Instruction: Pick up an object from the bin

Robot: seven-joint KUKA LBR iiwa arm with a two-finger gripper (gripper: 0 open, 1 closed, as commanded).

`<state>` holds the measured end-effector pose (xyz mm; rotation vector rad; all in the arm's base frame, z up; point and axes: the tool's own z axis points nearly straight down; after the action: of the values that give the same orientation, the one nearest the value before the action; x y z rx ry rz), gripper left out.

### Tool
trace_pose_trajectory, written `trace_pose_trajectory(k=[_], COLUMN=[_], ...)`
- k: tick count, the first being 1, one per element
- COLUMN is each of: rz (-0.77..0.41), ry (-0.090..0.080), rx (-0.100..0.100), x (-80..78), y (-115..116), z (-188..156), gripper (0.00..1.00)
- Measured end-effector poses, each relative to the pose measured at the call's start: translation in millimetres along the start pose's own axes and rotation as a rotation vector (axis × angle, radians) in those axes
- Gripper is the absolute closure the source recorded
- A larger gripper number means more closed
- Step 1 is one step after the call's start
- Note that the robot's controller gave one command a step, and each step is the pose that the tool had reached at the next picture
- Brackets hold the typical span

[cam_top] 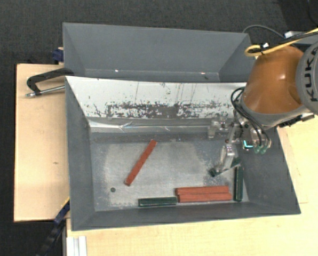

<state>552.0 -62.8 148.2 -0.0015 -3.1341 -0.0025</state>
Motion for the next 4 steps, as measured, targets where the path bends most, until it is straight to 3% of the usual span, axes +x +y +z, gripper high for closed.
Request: trace_pose_trajectory(k=[1, 2, 3, 4], rz=[-0.001, -0.295, -0.357, -0.410], ry=[-0.009, -0.015, -0.013, -0.010], rx=[0.001, 0.003, 0.003, 0.003], x=[-2.0, 14.9, -18.7, -13.0], y=[0.2, -31.8, -43.3, -38.1], z=[-4.6, 38.1, 34.6, 21.3], gripper=[0.00, 0.00, 0.00, 0.00])
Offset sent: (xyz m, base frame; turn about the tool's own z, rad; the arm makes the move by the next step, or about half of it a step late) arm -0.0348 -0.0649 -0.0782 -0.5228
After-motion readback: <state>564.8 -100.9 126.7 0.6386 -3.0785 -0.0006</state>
